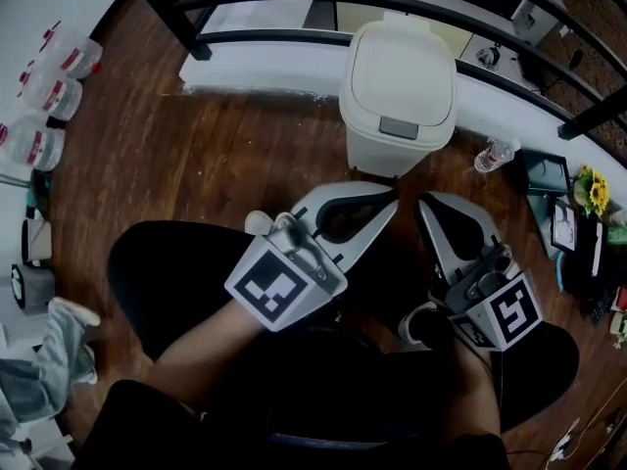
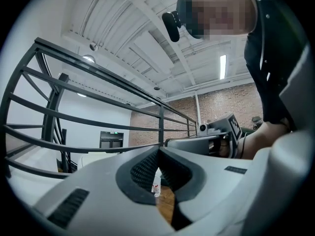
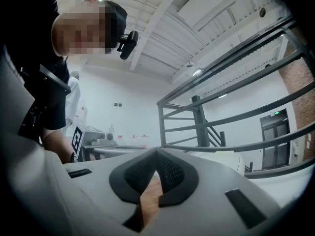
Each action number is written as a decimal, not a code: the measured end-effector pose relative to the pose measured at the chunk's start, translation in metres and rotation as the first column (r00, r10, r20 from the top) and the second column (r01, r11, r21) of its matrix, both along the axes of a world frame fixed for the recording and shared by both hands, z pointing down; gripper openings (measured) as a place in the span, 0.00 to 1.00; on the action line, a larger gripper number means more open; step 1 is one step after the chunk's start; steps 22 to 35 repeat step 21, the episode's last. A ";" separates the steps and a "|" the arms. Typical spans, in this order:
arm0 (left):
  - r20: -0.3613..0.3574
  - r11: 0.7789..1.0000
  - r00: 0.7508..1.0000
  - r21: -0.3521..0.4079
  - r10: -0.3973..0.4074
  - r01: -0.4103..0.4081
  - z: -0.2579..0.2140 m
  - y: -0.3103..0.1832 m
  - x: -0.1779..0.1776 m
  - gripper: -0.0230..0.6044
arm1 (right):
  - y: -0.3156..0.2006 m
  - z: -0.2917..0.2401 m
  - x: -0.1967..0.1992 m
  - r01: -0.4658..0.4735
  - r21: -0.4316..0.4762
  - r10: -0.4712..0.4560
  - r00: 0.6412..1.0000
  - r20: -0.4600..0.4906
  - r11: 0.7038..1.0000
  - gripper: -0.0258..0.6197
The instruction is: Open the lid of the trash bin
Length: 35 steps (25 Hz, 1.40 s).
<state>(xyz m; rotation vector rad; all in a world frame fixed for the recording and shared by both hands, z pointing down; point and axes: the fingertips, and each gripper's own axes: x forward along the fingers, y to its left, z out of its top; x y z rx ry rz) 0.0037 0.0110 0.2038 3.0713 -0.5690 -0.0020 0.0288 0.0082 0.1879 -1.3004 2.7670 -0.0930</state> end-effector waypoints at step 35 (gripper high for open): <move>-0.005 0.999 0.999 -0.017 -0.049 0.049 0.006 -0.008 -0.011 0.10 | -0.002 0.007 -0.024 0.037 0.006 -0.037 0.999 -0.037 0.999 0.07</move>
